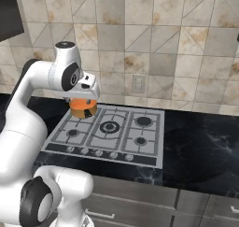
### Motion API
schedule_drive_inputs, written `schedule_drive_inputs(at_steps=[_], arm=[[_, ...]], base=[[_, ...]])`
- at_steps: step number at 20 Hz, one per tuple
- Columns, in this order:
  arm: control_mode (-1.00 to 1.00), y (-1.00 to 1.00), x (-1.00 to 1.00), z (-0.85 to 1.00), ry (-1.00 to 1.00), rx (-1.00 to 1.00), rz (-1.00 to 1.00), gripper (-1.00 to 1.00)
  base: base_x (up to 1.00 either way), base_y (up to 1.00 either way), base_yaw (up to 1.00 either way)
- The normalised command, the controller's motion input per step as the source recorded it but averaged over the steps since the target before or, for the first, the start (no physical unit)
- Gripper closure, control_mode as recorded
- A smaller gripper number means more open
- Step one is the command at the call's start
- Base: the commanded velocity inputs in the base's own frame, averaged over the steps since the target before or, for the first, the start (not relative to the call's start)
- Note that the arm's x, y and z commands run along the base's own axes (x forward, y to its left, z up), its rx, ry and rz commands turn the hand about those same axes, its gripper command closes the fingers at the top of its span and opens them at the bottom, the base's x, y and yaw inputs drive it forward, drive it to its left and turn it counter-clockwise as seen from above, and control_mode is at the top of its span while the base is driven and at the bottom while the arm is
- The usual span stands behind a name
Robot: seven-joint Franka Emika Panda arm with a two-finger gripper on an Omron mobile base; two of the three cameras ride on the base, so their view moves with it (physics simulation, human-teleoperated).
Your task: Wait until the marinara sauce is simmered to a deep red color and then turn off the stove.
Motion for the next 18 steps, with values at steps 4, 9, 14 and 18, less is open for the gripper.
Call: schedule_drive_inputs(at_steps=[4,9,14,18], arm=[[-1.00,0.00,0.00,0.00,0.00,0.00,0.00,-1.00],[-1.00,0.00,0.00,0.00,0.00,0.00,0.00,-1.00],[-1.00,0.00,0.00,0.00,0.00,0.00,0.00,-1.00],[-1.00,0.00,0.00,0.00,0.00,0.00,0.00,-1.00]], base=[[0.00,0.00,0.00],[0.00,0.00,0.00],[0.00,0.00,0.00],[0.00,0.00,0.00]])
